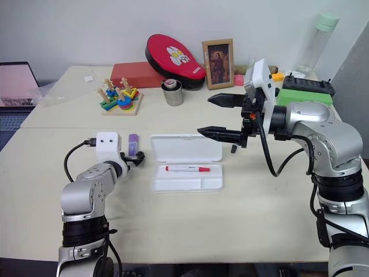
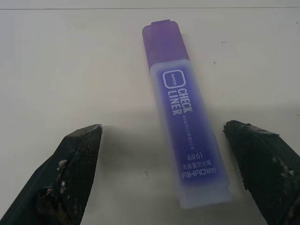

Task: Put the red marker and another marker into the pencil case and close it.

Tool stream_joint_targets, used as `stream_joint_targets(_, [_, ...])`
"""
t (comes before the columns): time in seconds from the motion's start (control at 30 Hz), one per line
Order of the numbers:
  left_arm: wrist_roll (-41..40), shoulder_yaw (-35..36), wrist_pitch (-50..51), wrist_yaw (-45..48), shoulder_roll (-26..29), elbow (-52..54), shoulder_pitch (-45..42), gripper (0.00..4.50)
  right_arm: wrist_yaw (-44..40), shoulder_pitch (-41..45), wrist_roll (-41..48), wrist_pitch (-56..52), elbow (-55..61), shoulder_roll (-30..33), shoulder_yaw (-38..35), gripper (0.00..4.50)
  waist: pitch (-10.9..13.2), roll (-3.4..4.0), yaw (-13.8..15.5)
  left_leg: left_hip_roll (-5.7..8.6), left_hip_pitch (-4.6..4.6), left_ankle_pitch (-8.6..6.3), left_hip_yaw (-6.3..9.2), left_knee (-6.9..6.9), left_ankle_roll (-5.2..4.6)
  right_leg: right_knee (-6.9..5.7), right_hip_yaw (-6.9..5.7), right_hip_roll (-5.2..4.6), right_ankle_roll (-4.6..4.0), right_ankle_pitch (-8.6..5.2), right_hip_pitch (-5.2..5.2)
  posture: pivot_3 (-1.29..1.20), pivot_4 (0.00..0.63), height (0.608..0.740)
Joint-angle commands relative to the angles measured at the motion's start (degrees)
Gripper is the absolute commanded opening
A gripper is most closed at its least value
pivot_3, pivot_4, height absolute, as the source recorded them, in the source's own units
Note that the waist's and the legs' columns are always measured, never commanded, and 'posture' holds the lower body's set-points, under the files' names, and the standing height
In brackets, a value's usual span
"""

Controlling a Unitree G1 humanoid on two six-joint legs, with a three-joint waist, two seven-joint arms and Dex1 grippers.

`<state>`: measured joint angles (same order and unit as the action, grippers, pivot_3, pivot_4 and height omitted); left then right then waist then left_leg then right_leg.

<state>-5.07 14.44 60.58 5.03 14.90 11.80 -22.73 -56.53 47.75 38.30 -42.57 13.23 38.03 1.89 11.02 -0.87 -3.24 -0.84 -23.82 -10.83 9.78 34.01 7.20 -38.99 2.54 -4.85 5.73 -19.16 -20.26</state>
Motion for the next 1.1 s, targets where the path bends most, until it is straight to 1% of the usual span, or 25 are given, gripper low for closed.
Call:
stream_joint_targets(0.03, [-0.8,-0.1,4.0,-0.9,-1.5,2.7,2.0,4.02,-1.1,0.6,0.4,0.3,1.4,0.9,-1.1,4.5,0.0,0.0,0.0,0.0,0.0,0.0,0.0,0.0,0.0,0.0,0.0,0.0,0.0,0.0,0.0,0.0,0.15,0.74])
stream_joint_targets(0.07, [-0.9,0.0,4.4,-1.0,-1.7,3.1,2.1,3.68,-1.2,0.6,0.3,0.4,1.2,0.9,-1.1,4.5,0.0,-0.01,0.0,0.0,0.0,0.0,0.0,0.0,0.0,0.0,0.0,0.0,0.0,0.0,0.01,0.0,0.15,0.74])
stream_joint_targets(0.17, [-1.0,0.0,4.8,-1.3,-2.1,3.8,2.3,3.21,-1.5,0.6,0.1,0.4,1.0,0.9,-1.0,4.5,0.0,0.0,0.0,0.0,0.01,0.0,-0.01,0.0,0.0,0.0,0.0,0.0,0.0,0.0,0.01,0.0,0.15,0.74])
stream_joint_targets(0.33, [-1.3,0.3,5.1,-1.8,-2.7,4.3,2.0,2.21,-2.2,0.5,0.2,0.4,1.0,1.0,-0.6,4.5,0.0,0.0,0.0,0.0,0.02,0.0,-0.01,0.0,0.0,0.0,0.0,0.0,0.0,0.0,0.01,0.0,0.15,0.74])
stream_joint_targets(0.53, [-1.8,1.1,4.7,-2.8,-3.1,4.0,1.1,1.24,-2.8,0.5,-0.1,0.5,0.7,0.9,-0.5,4.5,0.0,0.0,0.0,0.0,0.02,0.0,-0.01,0.01,0.0,-0.01,0.01,0.0,0.0,0.0,0.01,0.0,0.15,0.74])
stream_joint_targets(0.63, [-1.7,2.5,3.0,-3.6,-3.3,3.8,0.7,1.21,-3.1,0.3,-0.1,0.6,0.5,1.0,-0.6,4.5,0.0,0.0,0.0,0.0,0.02,0.0,-0.01,0.01,0.0,-0.01,0.0,0.0,0.0,0.0,0.01,0.0,0.15,0.74])
stream_joint_targets(0.77, [-4.0,11.3,-11.0,-5.0,-1.7,3.6,-4.8,1.21,-3.6,0.3,0.0,0.5,0.2,1.4,-0.9,4.5,0.0,-0.02,0.0,-0.01,0.01,0.0,0.0,0.01,0.0,-0.02,0.0,0.0,0.0,0.0,-0.02,0.0,0.15,0.74])
stream_joint_targets(0.83, [-5.6,13.3,-14.0,-4.5,-1.1,3.5,-6.6,1.21,-3.8,0.5,0.1,0.5,0.1,1.5,-1.1,4.5,0.0,-0.07,0.1,-0.01,-0.04,0.01,0.01,0.01,0.01,-0.01,-0.03,0.0,0.0,0.0,-0.05,0.0,0.15,0.74])
stream_joint_targets(0.9, [-7.7,13.2,-18.7,-0.1,1.2,3.4,-7.9,1.21,-3.9,0.7,0.3,0.6,-0.1,1.7,-1.6,4.5,0.0,-0.07,0.2,0.0,-0.04,0.0,0.0,0.0,0.01,0.05,-0.02,-0.01,0.0,0.0,-0.01,0.0,0.15,0.74])
stream_joint_targets(0.97, [-10.6,10.1,-21.5,8.6,6.1,2.8,-10.2,1.21,-4.2,0.8,0.9,0.8,-0.7,2.4,-3.3,4.5,0.0,-0.07,0.2,0.02,-0.04,0.0,-0.03,-0.02,0.02,0.09,-0.01,-0.04,0.0,0.0,0.0,0.0,0.15,0.74])
stream_joint_targets(1.0, [-12.2,6.8,-23.0,15.8,9.9,2.6,-11.8,1.21,-4.6,0.5,1.3,0.9,-1.0,3.3,-4.4,4.5,0.0,-0.07,0.4,0.02,-0.07,0.0,-0.03,-0.03,0.02,0.08,-0.02,-0.04,0.0,0.0,-0.04,0.0,0.15,0.74])
stream_joint_targets(1.1, [-16.3,-1.0,-24.4,32.1,18.6,2.9,-15.4,1.21,-5.4,-1.0,2.1,1.3,-0.6,5.2,-6.8,4.5,0.0,-0.09,1.0,0.03,-0.12,0.01,-0.02,-0.03,0.02,0.07,-0.05,-0.04,0.0,0.0,-0.06,0.0,0.15,0.74])
